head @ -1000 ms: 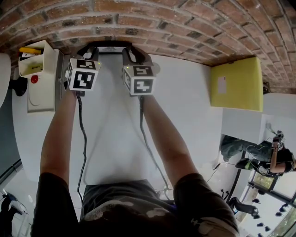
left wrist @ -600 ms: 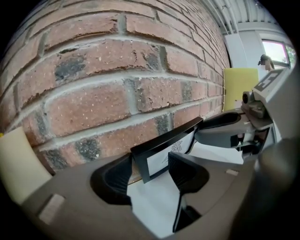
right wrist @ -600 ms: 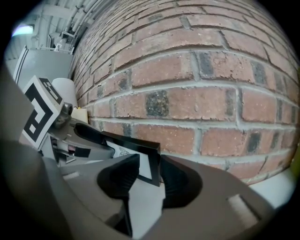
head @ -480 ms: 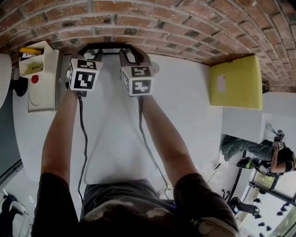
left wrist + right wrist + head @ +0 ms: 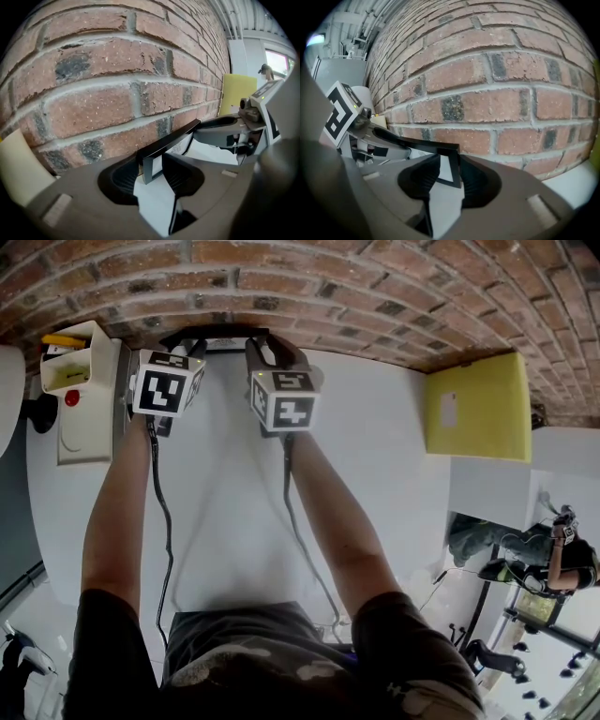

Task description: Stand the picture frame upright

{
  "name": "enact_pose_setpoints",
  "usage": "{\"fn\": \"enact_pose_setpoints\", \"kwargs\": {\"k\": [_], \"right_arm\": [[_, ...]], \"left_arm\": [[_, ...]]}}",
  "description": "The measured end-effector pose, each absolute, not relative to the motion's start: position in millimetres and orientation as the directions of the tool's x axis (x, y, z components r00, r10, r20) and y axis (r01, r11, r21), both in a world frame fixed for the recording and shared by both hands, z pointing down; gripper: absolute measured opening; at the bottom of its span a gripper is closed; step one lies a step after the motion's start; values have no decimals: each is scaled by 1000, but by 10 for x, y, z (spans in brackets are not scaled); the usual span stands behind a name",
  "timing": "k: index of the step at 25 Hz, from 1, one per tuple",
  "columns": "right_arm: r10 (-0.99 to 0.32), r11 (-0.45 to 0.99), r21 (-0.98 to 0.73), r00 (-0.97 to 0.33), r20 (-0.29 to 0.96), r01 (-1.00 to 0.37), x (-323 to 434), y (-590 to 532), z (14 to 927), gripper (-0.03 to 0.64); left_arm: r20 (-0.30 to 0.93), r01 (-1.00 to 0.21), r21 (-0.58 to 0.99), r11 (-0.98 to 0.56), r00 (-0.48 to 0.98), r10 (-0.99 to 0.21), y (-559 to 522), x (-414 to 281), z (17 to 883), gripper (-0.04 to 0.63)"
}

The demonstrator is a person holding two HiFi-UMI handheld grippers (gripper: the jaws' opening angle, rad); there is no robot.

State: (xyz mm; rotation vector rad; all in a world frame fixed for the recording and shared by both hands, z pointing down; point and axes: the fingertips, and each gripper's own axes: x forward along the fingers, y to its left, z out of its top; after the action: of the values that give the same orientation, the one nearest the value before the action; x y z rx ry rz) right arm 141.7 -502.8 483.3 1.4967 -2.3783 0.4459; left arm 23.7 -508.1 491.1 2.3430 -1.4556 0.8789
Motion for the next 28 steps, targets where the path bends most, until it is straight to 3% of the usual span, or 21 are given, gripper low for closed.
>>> {"fn": "enact_pose_setpoints", "kwargs": {"k": [10, 17, 28], "right_arm": [[-808, 391, -116, -400, 433, -913, 1414, -5133, 4863, 136], [-804, 411, -87, -406, 435, -907, 1388, -5081, 4905, 190], [-803, 399, -74, -388, 453, -914, 1455, -4959, 4949, 190]], "left_arm": [[634, -882, -105, -459, 297, -714, -5178, 241, 4945, 177], [612, -876, -125, -466, 301, -732, -5119, 312, 5006, 337], [607, -902, -92, -421, 284, -742, -4957, 192, 5025, 348]]}}
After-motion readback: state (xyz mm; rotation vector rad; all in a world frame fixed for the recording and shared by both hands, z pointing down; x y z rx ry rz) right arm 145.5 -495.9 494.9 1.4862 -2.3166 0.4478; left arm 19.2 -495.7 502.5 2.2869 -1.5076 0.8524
